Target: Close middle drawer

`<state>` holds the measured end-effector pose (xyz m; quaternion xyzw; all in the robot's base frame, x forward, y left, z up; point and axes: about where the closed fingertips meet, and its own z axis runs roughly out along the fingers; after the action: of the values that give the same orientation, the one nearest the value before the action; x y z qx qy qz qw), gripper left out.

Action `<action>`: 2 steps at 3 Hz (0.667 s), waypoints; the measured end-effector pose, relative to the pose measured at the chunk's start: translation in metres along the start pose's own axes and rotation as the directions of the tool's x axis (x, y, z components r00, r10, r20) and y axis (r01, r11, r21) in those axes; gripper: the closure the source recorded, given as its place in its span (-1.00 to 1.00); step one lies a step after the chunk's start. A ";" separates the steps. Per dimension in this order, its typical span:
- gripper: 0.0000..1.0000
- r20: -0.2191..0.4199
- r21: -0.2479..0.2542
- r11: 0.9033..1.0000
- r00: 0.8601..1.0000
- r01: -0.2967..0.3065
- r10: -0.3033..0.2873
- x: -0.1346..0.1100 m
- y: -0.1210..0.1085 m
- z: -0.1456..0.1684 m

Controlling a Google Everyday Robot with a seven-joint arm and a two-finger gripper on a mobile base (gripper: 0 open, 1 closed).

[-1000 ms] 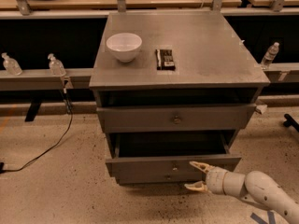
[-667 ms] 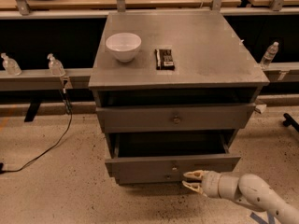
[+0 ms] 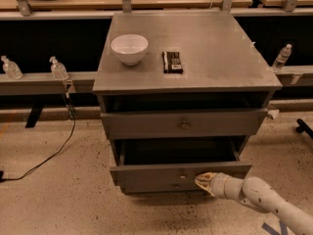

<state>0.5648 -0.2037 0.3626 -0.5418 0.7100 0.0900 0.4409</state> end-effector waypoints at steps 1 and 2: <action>1.00 -0.020 0.015 1.000 1.000 0.000 0.000 0.003 -0.024 0.016; 1.00 -0.027 0.027 1.000 1.000 0.016 -0.015 -0.007 -0.048 0.034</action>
Offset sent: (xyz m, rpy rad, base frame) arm 0.1395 0.0236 0.0139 -0.0717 -0.0586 -0.0310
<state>0.6237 -0.1972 0.3637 -0.5423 0.7127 0.0700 0.4394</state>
